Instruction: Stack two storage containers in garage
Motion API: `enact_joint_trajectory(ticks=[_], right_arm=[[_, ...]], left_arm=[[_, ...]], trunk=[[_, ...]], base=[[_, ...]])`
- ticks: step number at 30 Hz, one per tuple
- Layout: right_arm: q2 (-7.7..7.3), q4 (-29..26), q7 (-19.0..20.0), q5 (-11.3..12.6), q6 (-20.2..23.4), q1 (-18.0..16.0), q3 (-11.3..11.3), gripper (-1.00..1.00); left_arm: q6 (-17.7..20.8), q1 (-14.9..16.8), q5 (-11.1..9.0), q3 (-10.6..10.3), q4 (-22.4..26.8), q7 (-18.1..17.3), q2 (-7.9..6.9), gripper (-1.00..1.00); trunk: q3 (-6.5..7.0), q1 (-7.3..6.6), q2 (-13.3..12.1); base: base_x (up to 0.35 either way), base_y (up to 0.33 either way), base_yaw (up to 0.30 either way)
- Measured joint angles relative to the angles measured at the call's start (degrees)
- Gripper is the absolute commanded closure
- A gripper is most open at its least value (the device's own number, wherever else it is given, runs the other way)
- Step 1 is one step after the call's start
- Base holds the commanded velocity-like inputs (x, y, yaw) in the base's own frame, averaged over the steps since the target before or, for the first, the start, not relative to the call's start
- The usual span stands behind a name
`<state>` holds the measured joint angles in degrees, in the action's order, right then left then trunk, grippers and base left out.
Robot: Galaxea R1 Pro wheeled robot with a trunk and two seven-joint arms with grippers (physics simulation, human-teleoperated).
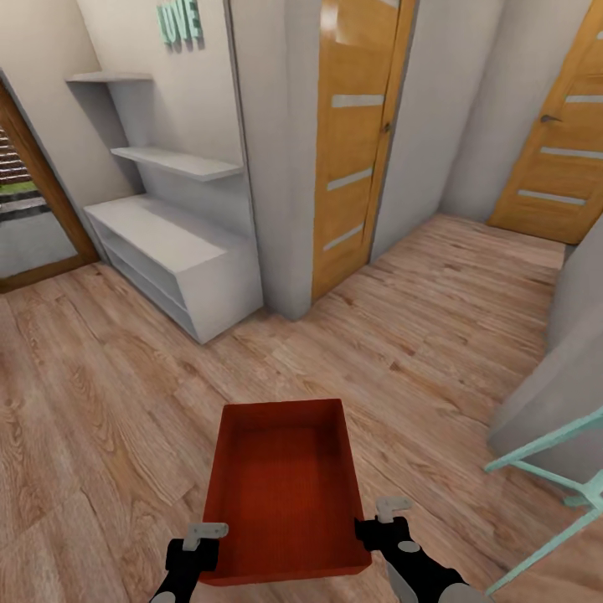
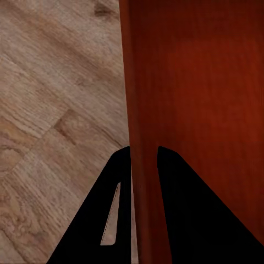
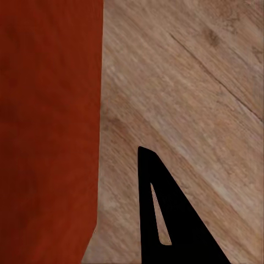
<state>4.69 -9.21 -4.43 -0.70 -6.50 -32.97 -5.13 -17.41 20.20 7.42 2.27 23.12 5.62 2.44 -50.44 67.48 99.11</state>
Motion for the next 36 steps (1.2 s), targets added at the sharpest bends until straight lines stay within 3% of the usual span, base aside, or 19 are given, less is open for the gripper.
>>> enact_joint_trajectory(ticks=[11, 36], right_arm=[[0.00, 0.0, 0.0, 0.0, 0.0, 0.0, 0.0, 1.00], [-0.03, 0.0, 0.1, 0.0, 0.0, 0.0, 0.0, 1.00]], left_arm=[[0.0, 0.0, 0.0, 0.0, 0.0, 0.0, -0.01, 1.00], [0.0, 0.0, 0.0, 0.0, 0.0, 0.0, 0.01, 1.00]], trunk=[[0.00, 0.00, 0.0], [0.00, 0.00, 0.0]], base=[[0.346, 0.000, -0.006], [0.346, 0.000, -0.132]])
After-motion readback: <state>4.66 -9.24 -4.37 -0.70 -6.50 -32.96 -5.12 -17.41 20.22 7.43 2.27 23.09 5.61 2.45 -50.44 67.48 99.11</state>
